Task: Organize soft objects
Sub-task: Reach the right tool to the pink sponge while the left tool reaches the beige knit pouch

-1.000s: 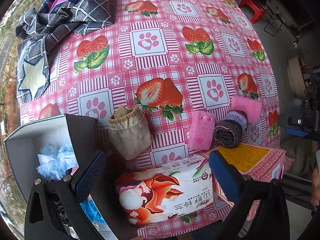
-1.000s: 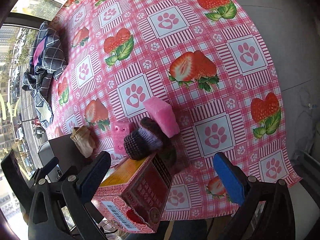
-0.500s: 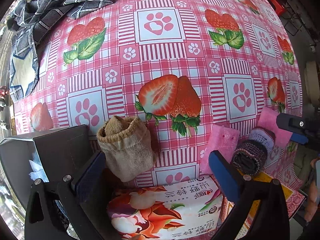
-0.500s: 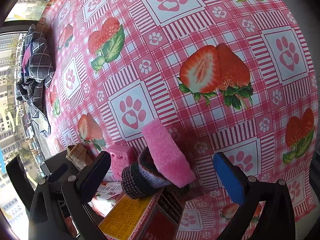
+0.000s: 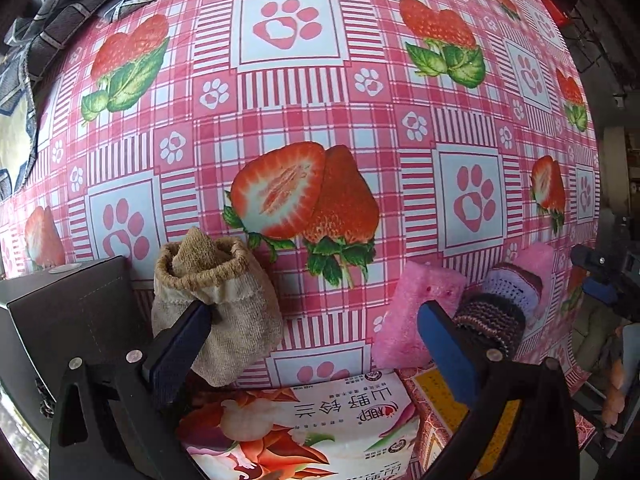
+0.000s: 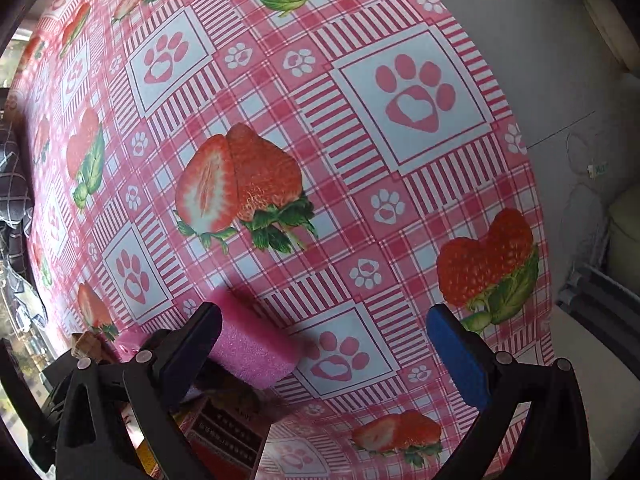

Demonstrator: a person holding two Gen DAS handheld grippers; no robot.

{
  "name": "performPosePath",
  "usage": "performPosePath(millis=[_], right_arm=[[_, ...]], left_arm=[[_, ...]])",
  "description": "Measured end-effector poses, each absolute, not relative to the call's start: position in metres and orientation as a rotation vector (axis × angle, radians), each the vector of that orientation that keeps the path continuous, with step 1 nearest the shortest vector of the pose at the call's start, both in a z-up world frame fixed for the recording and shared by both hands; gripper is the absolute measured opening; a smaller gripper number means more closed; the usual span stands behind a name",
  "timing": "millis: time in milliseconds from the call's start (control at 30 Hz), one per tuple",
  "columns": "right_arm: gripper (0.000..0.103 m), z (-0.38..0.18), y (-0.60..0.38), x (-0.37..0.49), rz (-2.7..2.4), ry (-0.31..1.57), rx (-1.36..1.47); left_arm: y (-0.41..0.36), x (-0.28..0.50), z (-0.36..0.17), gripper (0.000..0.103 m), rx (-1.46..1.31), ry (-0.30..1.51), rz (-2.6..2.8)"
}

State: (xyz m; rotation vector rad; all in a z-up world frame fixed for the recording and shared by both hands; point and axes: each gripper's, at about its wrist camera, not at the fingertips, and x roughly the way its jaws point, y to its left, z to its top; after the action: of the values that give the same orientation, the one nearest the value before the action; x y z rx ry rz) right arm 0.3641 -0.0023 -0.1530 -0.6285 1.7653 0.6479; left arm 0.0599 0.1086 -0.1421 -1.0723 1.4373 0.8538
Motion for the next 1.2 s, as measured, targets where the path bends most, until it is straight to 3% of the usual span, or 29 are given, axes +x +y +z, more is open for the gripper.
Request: performPosePath(millis=[233, 600, 867, 1200], right_arm=[[0.103, -0.150, -0.006, 0.342, 0.693, 1.859, -0.495], [0.103, -0.155, -0.031, 0.299, 0.837, 1.729, -0.816], [0.103, -0.173, 0.003, 0.261, 0.921, 1.601, -0.984], [0.103, -0.170, 0.003, 0.341, 0.735, 1.680, -0.723]], left_arm=[[0.115, 0.053, -0.130, 0.103, -1.015, 1.450, 0.988], [0.116, 0.024, -0.153, 0.103, -1.142, 1.522, 0.967], [0.120, 0.019, -0.176, 0.103, -1.248, 1.502, 0.885], [0.151, 0.038, -0.137, 0.103, -1.161, 1.337, 0.890]])
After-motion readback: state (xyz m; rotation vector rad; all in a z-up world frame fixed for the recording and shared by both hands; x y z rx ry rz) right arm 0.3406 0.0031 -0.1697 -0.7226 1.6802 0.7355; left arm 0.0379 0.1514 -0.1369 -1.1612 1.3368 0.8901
